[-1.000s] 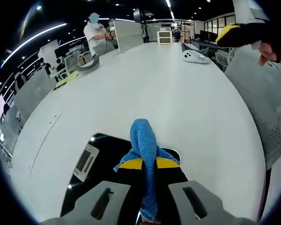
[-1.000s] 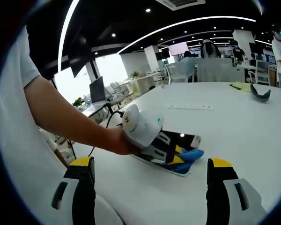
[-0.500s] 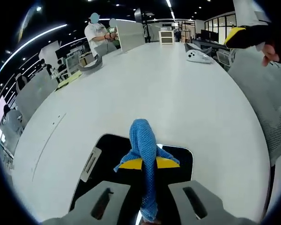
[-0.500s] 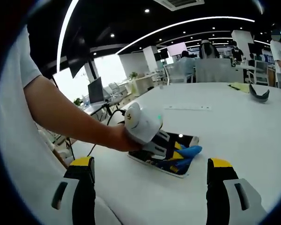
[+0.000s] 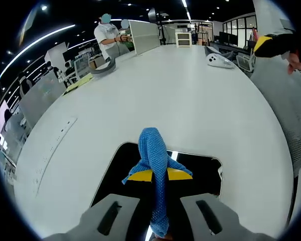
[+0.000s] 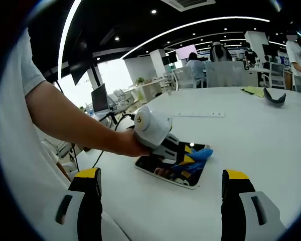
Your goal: Wipe the mirror surface with the cleaning cloth until all visible marks leave the cleaned area.
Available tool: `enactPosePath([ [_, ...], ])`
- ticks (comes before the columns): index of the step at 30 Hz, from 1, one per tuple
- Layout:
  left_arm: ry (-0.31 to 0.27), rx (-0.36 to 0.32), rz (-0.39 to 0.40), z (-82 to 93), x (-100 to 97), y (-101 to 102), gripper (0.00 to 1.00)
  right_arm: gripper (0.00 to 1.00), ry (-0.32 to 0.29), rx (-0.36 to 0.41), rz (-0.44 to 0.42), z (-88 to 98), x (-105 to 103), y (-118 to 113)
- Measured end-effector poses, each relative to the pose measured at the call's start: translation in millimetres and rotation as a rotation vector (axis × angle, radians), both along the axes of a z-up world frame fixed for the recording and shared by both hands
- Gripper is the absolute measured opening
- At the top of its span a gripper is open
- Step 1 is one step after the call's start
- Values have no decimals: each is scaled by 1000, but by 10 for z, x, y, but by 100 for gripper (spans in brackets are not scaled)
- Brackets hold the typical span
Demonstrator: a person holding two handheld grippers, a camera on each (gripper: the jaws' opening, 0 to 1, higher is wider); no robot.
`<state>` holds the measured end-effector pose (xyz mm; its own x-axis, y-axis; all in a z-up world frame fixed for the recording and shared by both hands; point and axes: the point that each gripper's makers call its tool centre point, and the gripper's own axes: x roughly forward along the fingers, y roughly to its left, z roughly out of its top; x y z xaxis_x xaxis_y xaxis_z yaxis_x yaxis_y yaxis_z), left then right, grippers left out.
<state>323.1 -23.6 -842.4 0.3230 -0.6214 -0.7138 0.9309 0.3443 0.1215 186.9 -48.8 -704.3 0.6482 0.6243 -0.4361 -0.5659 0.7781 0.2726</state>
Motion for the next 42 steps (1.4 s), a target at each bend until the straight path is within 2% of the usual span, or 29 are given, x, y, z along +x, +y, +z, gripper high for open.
enactPosePath([
  [23,-26,29,22,-6,317,125,5,100,17,-1,-13,-40,9,-37],
  [42,-32,26,57,-2,534,233,5,100,25,-6,-15,-63,12,-48],
])
